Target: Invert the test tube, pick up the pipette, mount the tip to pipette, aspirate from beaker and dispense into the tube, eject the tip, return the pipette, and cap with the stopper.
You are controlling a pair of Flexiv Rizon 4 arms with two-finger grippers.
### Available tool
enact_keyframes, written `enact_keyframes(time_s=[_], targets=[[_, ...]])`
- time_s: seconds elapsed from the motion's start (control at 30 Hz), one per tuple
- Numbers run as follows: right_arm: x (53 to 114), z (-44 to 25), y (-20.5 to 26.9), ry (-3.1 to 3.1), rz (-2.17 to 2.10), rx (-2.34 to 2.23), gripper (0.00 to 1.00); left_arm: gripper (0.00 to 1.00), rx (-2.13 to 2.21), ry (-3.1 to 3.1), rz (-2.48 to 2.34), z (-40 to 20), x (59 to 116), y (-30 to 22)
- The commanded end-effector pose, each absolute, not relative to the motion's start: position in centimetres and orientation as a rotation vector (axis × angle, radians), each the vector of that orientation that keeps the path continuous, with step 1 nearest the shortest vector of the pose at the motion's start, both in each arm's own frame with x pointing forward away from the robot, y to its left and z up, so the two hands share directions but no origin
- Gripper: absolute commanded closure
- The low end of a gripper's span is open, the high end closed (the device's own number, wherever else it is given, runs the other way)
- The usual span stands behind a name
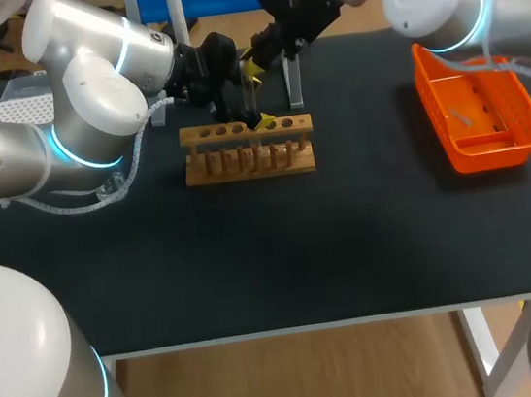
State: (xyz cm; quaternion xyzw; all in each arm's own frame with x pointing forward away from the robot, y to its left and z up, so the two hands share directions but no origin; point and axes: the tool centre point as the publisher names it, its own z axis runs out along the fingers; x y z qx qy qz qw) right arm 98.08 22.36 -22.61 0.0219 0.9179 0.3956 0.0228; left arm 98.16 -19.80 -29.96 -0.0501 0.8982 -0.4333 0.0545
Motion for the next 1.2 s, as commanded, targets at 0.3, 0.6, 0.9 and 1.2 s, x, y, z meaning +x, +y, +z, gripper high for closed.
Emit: enact_keyframes(time_s=[0.3,0.6,0.9,1.2], targets=[[98.33,-22.31,22.53,2.840,1.228,0.066,1.00,0.00,-0.152,2.735,-1.312,-29.89,98.31,-19.85],[98.31,-22.25,22.56,2.835,1.239,0.072,1.00,0.00,-0.152,2.735,-1.312,-29.89,98.31,-19.85],[98.19,-22.31,22.61,2.834,1.249,0.079,1.00,0.00,-0.152,2.735,-1.312,-29.89,98.31,-19.85],[98.00,-22.57,22.56,2.842,1.243,0.080,1.00,0.00,-0.152,2.735,-1.312,-29.89,98.31,-19.85]])
